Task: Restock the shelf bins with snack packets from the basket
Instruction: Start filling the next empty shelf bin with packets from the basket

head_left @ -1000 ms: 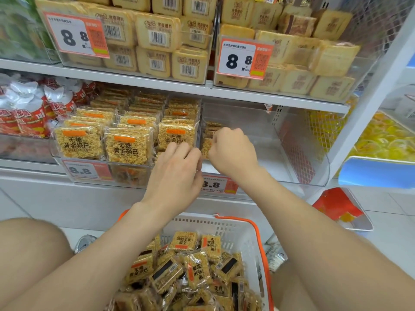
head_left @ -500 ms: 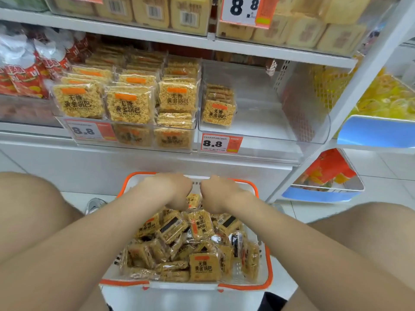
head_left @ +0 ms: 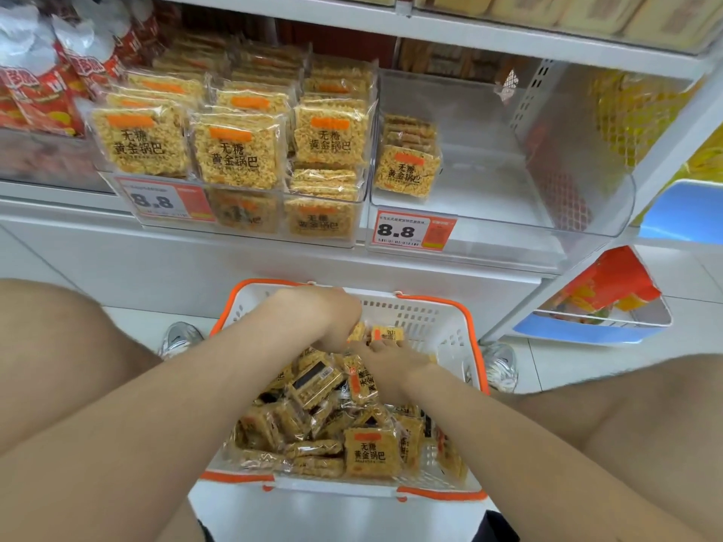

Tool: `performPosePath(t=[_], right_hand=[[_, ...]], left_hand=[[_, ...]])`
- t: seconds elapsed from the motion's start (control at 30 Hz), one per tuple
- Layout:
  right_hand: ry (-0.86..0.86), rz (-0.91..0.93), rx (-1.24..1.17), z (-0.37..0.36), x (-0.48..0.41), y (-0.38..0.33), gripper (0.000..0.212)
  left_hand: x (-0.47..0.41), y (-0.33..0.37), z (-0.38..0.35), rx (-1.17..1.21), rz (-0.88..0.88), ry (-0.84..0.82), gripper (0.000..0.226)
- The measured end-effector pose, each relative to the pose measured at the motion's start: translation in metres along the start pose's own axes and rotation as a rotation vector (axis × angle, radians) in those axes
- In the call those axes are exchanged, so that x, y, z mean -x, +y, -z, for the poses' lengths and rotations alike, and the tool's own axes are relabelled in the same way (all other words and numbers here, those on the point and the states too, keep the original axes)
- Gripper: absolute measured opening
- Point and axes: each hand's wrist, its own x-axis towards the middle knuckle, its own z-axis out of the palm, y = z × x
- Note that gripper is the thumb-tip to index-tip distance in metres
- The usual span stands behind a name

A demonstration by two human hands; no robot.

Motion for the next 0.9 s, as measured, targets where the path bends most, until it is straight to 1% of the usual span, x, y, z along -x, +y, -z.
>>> performPosePath(t=[0.1,0.23,0.27,0.33,0.4,0.43,0.5,0.57,0.67,0.73,0.8,0.83,0.9], right_hand=[[0.01,-0.026,-0.006,-0.004,-0.002,-0.005,0.101],[0.036,-0.073,0.009,-0.004,-0.005,-0.003,0.088],[0.049,-0.084,0.024,-0.004,-0.006,-0.001,0.082],[0.066,-0.091,0.05,-0.004,-0.006,0.002,0.06],[0.062,-0.07,0.051,-0.002,-0.005,0.003,0.04],[0.057,-0.054,0.04,-0.001,-0.004,0.003,0.034],[0.089,-0.032,0.003,0.007,0.0,0.001,0.033],[0.192,-0.007,-0.126,0.024,0.006,-0.001,0.032],[0.338,0.047,-0.391,0.055,0.019,-0.005,0.036],[0.401,0.064,-0.577,0.076,0.03,-0.006,0.029],[0.477,0.066,-0.692,0.095,0.044,-0.007,0.018],[0.53,0.063,-0.736,0.103,0.052,-0.008,0.016],[0.641,0.057,-0.835,0.119,0.068,-0.011,0.018]], left_hand=[[-0.002,0.0,0.002,-0.001,-0.016,0.0,0.035],[-0.009,-0.003,-0.001,-0.017,-0.01,0.022,0.032],[-0.011,-0.003,-0.002,-0.024,-0.009,0.023,0.031],[-0.012,-0.004,-0.002,-0.028,-0.009,0.024,0.026],[-0.011,-0.004,-0.002,-0.029,0.002,0.027,0.01],[-0.01,-0.005,-0.001,-0.013,0.009,0.026,0.009],[-0.003,-0.005,0.003,0.026,0.016,0.024,0.015],[0.006,-0.006,0.009,0.038,0.038,0.037,0.019],[0.019,-0.009,0.017,0.079,0.047,0.086,0.052],[0.026,-0.014,0.021,0.158,0.043,0.156,0.058],[0.032,-0.02,0.023,0.231,0.047,0.211,0.068],[0.036,-0.023,0.025,0.267,0.054,0.237,0.073],[0.045,-0.028,0.031,0.386,0.055,0.306,0.071]])
